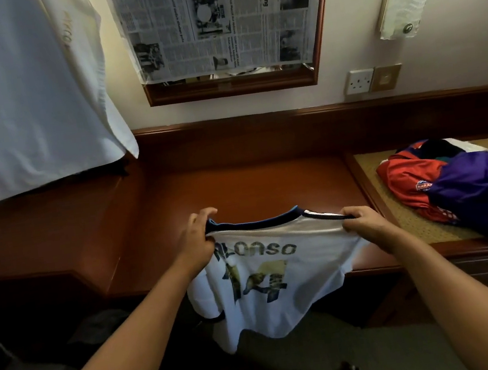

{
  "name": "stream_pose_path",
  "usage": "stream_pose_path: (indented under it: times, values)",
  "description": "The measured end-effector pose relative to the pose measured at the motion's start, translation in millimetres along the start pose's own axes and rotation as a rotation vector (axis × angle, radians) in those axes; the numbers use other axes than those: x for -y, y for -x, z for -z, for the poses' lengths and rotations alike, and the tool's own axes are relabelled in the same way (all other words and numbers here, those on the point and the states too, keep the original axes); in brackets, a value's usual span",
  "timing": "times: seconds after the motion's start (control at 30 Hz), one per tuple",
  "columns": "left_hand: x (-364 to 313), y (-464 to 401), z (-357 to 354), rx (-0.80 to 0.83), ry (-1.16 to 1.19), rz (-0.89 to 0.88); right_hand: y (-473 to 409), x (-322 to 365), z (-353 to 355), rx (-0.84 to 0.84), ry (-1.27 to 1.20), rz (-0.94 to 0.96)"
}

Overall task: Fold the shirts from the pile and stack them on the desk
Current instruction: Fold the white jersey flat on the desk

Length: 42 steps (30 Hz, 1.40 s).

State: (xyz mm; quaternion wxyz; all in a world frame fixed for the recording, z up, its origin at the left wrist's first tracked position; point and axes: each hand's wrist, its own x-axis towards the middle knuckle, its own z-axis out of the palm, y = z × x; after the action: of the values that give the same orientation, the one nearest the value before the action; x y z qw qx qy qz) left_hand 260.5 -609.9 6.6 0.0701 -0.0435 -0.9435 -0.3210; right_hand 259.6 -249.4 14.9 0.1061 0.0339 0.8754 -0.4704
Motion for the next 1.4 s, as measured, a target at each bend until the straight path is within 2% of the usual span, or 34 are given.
stream_pose_path:
  times: [0.1,0.2,0.27,0.37,0.53,0.57,0.7,0.83,0.97,1.13,1.23,1.4]
  values:
    - [8.5,-1.9,4.3,0.151,-0.089,0.173,3.5,2.7,1.5,0.041,-0.005,0.015]
    - [10.8,2.1,6.8,0.353,-0.237,0.315,4.1,4.5,-3.2,-0.050,0.022,0.086]
    - [13.8,6.5,3.4,0.423,-0.208,0.354,3.7,6.4,-4.3,-0.109,0.025,0.112]
    - [19.1,7.0,0.1,0.468,0.182,0.392,-0.4,1.2,1.3,-0.237,0.031,0.133]
    - [1.1,-5.8,11.5,0.341,0.697,0.467,-6.7,-13.6,14.9,-0.413,0.099,0.085]
    - [-2.9,-10.4,11.9,0.316,0.687,0.438,-7.3,-13.3,16.1,-0.438,0.109,0.086]
    - [-15.3,-31.5,13.3,0.216,0.384,0.182,-14.9,-13.6,21.4,-0.535,0.188,0.112]
    - [-20.4,-58.8,7.9,0.208,0.302,0.076,-38.3,-21.4,29.5,-0.600,0.229,0.067]
    - [-18.9,-100.5,-9.8,0.112,0.241,0.053,-71.1,-31.2,42.4,-0.598,0.263,0.026]
    - [-0.5,-154.2,-47.3,0.024,-0.073,0.020,-127.9,-47.1,54.7,-0.532,0.376,-0.036]
    - [12.3,-187.6,-69.7,0.053,-0.179,0.039,-168.7,-52.4,60.8,-0.482,0.398,-0.044]
    - [8.4,-229.8,-92.3,0.143,-0.126,0.133,-234.4,-63.3,78.0,-0.382,0.281,-0.043]
